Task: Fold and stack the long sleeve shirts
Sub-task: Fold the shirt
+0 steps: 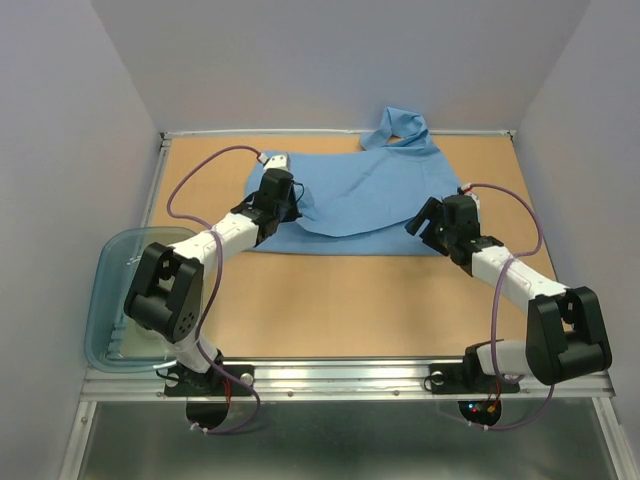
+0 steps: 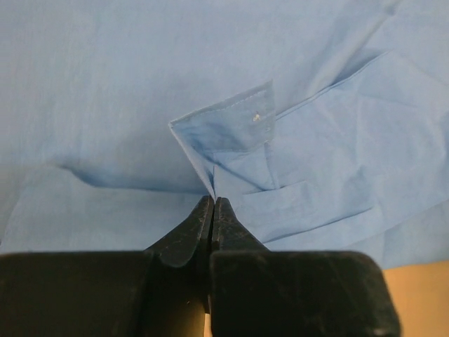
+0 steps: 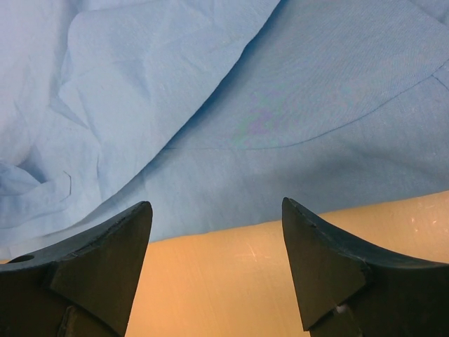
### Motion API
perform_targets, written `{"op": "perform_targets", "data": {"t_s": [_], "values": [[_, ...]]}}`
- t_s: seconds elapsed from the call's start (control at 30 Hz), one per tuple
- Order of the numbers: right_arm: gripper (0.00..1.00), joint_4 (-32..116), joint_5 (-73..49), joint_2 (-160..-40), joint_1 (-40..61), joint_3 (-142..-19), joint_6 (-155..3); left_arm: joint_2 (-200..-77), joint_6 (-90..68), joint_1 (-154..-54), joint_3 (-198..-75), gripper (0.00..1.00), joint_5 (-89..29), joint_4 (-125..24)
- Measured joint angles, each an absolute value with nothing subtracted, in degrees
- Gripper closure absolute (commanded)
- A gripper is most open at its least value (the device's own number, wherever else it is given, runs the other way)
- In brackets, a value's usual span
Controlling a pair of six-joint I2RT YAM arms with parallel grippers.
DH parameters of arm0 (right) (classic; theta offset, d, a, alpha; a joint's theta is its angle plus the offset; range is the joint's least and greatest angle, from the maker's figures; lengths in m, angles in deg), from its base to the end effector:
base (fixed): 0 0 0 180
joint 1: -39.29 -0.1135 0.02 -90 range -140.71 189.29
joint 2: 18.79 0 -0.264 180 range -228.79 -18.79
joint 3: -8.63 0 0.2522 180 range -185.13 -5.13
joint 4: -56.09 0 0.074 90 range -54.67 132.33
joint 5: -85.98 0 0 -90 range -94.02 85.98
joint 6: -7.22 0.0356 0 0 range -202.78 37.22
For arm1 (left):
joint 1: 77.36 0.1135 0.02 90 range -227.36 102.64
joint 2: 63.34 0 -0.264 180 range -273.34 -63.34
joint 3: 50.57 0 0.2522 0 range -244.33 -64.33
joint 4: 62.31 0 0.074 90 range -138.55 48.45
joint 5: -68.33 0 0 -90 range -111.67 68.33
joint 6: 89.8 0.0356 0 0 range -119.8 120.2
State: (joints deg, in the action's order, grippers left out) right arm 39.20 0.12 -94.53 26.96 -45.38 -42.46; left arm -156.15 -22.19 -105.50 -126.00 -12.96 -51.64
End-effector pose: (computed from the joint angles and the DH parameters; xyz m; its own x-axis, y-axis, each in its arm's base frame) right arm 0.2690 0.0562 0.2076 -0.5671 0.5367 -0.6249 0.2742 0.8383 0.4712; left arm 0.3288 -0.1697 0.2505 -0.5161 -0.1510 -0.8431 0.1641 0.9487 -0.2703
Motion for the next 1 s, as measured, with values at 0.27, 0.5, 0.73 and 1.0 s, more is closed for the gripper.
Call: {"op": "perform_targets", "data": {"t_s": [0.27, 0.5, 0.73, 1.0], "values": [[0.2, 39.33, -1.24, -94.53, 26.96, -45.38, -43.38, -155.76, -25.91, -105.48, -122.2, 0.87, -7.87, -50.98], [0.2, 39.33, -1.65, -93.79, 26.96, -45.38, -43.97, -156.15, -26.37, -105.48, -122.2, 0.87, -4.09, -51.55], [0.2, 39.35, -1.67, -92.7, 26.96, -45.38, -44.43, -156.66, -22.17, -105.48, -126.46, 0.87, -1.86, -52.69], [0.2, 39.37, -1.67, -92.0, 26.96, -45.38, -44.65, -154.69, -18.61, -105.48, -125.21, 0.85, -1.73, -59.6]]}}
